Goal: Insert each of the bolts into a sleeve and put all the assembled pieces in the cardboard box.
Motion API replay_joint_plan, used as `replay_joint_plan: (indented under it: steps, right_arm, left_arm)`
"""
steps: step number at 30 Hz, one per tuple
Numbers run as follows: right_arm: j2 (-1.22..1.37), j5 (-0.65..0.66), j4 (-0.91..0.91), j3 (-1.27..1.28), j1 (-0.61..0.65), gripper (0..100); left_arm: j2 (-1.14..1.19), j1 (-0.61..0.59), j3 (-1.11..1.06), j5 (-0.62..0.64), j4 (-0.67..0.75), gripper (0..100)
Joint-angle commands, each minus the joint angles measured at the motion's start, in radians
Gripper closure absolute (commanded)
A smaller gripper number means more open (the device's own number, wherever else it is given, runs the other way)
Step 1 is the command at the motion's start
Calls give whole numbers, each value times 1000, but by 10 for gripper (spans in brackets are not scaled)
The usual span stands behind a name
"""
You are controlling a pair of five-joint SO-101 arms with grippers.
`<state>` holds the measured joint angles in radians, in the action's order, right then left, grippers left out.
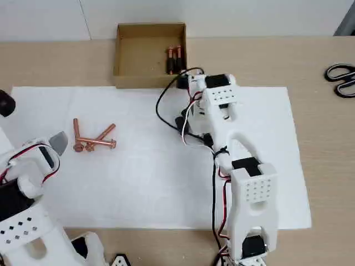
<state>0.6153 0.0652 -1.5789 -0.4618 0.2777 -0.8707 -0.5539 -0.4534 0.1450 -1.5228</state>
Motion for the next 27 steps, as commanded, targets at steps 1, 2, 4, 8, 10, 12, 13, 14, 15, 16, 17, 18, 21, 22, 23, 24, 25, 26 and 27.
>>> replay_joint_plan:
  steps: [1,2,4,8,10,12,13,14,15,16,17,18,21,22,23,24,25,26,27]
  right_arm:
    - [-10,0,-10,-49,-1,854]
    - [-7,0,-7,-49,-1,854]
    - [-2,0,-5,-49,1,854]
    - [-2,0,-2,-49,10,854]
    - [-1,-2,-2,-48,10,854]
    - [1,-2,-1,-48,10,854]
    - [7,-2,1,-48,10,854]
    - [15,-2,7,-48,10,854]
    - [25,-2,12,-48,10,854]
    - [36,-2,15,-48,10,854]
    - [48,-2,19,-48,10,855]
    - [58,-2,22,-48,10,855]
    - [74,-2,33,-48,8,855]
    - [77,-2,35,-48,8,855]
    - [81,-2,36,-48,7,855]
    - [81,0,36,-48,7,855]
    - [84,0,36,-48,5,855]
    - [87,0,36,-48,5,856]
    - [87,3,35,-48,4,857]
  left_arm:
    - [-12,6,30,-6,-5,698]
    - [-12,6,30,-6,-5,698]
    - [-12,6,30,-6,-5,698]
    - [-12,6,30,-6,-5,698]
    - [-12,6,30,-6,-5,698]
    - [-12,6,30,-6,-5,698]
    - [-12,6,30,-6,-5,698]
    - [-12,6,30,-6,-5,698]
    - [-12,6,30,-6,-5,698]
    - [-12,6,30,-6,-5,698]
    - [-12,6,30,-6,-5,698]
    - [-12,6,30,-6,-5,698]
    - [-12,6,30,-6,-5,698]
    - [-12,6,30,-6,-5,698]
    - [-12,6,30,-6,-5,698]
    - [-12,6,30,-6,-5,698]
    - [-12,6,30,-6,-5,698]
    - [-12,6,30,-6,-5,698]
    - [-12,6,30,-6,-5,698]
